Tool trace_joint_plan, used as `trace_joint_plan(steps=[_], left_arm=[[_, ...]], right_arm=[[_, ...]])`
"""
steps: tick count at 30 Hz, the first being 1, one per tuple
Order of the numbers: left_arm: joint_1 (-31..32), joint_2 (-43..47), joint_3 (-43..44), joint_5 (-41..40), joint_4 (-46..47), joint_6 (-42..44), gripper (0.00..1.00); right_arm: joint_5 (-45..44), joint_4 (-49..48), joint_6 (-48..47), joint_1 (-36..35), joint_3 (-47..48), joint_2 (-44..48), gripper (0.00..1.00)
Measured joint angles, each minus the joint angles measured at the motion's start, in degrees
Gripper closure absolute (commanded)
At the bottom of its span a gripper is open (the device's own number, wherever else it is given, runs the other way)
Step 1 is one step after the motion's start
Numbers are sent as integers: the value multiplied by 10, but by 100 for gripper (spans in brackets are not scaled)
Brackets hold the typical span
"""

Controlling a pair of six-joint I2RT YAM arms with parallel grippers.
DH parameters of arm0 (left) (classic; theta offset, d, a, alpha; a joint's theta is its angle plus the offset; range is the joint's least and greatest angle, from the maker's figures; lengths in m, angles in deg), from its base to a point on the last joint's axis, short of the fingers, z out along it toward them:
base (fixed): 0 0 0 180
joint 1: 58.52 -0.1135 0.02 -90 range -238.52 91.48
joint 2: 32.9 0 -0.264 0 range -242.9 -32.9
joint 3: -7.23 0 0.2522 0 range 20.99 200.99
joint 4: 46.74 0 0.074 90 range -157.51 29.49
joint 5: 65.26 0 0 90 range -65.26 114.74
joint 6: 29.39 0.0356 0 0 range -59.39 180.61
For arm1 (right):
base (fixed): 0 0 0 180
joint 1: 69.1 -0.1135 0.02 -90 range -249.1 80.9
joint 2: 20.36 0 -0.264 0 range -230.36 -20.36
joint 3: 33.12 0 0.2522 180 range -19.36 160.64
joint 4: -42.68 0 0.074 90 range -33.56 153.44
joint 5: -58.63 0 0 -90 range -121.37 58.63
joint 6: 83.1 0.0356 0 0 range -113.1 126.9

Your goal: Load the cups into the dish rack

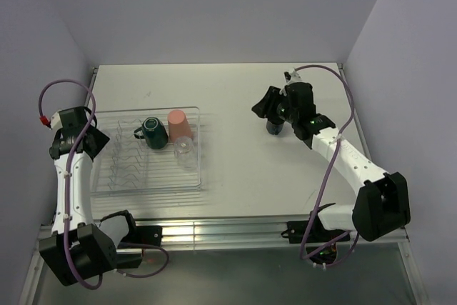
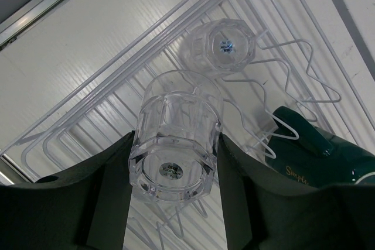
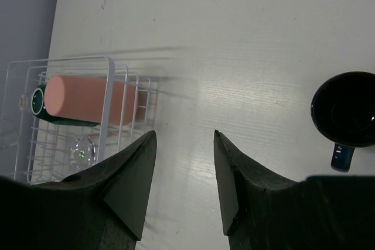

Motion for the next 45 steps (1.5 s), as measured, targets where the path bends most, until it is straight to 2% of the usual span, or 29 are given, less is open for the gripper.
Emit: trace_joint_plan(steps=[11,35,38,42,45], left_arm=[[-31,-25,-20,5,33,-9,100],[-54,-101,-54,26,80,-24,100],[-55,-105,-57,28,83,-24,95],[-57,-114,-63,29,88,-24,84],[-58,-122,-67,32,93,-26,80]], right_arm=[[10,-2,0,15,-9,16,48],[24,-4,0,27,-16,16,48],[26,-4,0,27,-16,16,48],[26,-4,0,27,-16,16,48],[26,-4,0,27,-16,16,48]])
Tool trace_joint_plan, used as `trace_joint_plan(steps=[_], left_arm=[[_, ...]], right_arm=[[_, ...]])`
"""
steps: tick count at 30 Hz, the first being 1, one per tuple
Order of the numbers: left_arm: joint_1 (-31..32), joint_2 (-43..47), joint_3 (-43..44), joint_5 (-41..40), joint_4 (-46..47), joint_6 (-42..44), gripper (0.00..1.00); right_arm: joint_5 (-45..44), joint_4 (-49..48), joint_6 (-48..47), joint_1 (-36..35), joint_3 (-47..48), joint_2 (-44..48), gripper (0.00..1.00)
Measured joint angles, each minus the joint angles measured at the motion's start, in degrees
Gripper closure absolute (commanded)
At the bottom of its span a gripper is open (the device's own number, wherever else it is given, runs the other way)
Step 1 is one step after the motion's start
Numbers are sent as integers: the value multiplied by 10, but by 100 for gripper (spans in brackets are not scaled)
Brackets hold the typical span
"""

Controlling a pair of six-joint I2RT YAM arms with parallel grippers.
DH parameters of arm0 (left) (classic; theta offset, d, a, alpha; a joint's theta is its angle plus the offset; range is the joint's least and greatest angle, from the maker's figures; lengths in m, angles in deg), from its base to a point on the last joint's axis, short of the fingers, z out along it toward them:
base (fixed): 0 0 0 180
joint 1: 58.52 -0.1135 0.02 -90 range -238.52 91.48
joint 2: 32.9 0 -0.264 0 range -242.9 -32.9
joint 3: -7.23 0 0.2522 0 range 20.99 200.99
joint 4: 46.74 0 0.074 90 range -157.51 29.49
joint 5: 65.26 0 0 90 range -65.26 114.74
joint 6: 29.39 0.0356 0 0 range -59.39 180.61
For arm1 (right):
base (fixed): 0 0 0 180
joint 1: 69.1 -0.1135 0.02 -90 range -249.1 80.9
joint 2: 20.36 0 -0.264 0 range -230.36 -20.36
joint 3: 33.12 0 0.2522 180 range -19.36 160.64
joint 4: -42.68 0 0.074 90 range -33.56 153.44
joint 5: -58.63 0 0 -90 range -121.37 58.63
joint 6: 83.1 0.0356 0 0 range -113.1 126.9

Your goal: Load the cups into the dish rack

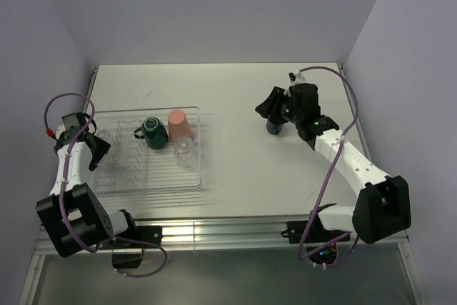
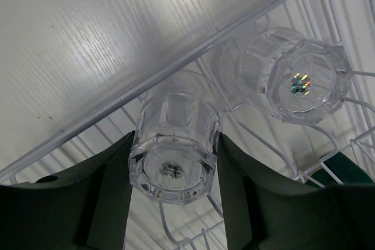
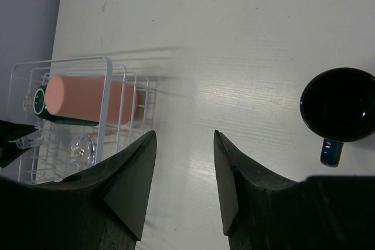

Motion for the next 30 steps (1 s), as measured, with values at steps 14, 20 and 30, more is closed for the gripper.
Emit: trace_joint_plan(steps=[14,20,30], left_arm=[[-3,-9,-3,14,16,1,31],[-3,-9,-3,17,16,0,19],[-3,14,-3,22,13,2,20]], right_arm=[[3,0,0,3,0,0,48],[6,0,0,3,0,0,49],[9,0,0,3,0,0,49]])
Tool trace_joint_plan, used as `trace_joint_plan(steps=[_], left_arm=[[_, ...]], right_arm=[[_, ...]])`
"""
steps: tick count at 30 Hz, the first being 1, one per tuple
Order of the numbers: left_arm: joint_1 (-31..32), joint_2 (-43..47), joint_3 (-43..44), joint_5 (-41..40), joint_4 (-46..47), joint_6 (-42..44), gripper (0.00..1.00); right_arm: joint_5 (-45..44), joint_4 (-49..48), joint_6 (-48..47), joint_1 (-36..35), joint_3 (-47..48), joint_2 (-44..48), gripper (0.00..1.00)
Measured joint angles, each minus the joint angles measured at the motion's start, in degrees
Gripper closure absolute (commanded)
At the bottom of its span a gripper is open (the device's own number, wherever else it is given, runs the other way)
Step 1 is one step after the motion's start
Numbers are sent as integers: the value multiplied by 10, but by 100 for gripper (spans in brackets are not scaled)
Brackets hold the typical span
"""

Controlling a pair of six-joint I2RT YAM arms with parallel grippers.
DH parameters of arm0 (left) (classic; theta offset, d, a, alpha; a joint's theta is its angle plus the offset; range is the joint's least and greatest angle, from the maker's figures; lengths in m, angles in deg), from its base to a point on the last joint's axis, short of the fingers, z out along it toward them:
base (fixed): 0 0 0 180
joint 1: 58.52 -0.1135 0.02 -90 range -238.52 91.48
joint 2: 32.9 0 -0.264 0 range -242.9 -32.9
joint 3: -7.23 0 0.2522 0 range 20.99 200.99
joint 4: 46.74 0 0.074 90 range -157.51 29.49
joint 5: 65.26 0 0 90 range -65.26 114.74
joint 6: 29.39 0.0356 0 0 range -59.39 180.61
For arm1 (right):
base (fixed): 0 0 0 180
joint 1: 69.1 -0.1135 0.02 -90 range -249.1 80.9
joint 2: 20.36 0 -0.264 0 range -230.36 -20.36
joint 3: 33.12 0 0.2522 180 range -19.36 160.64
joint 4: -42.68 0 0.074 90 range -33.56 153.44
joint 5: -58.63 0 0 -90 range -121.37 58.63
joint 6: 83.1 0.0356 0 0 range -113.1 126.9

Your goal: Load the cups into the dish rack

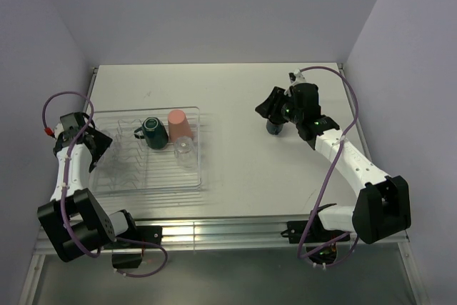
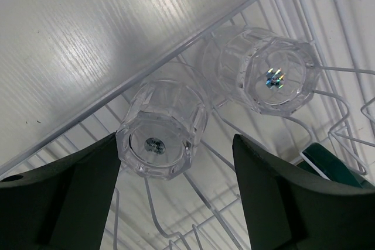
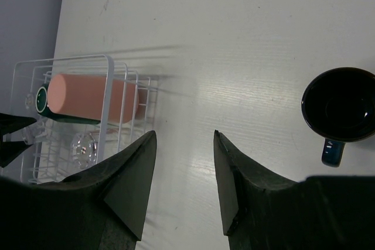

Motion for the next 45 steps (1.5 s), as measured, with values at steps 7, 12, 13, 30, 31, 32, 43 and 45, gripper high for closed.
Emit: trace_joint_plan(steps=[7,12,13,30,31,32,43,45], left_arm=[[0,7,0,9,0,0,21],[0,7,0,13,1,0,22],[0,7,0,14,0,0,21],[0,6,20,23,3,-1,22],[0,6,21,23,4,-1,22],[0,6,21,23,5,-1,23],[0,-3,21,24,14,-2,23],[0,-3,21,24,15,-2,23]], right_arm=[[0,0,0,0,0,0,49],[0,0,0,0,0,0,49],[0,0,0,0,0,0,49],[0,0,0,0,0,0,49],[0,0,0,0,0,-1,49],[1,0,0,0,0,-1,49],[2,0,0,0,0,-3,49],[2,0,0,0,0,-3,49]])
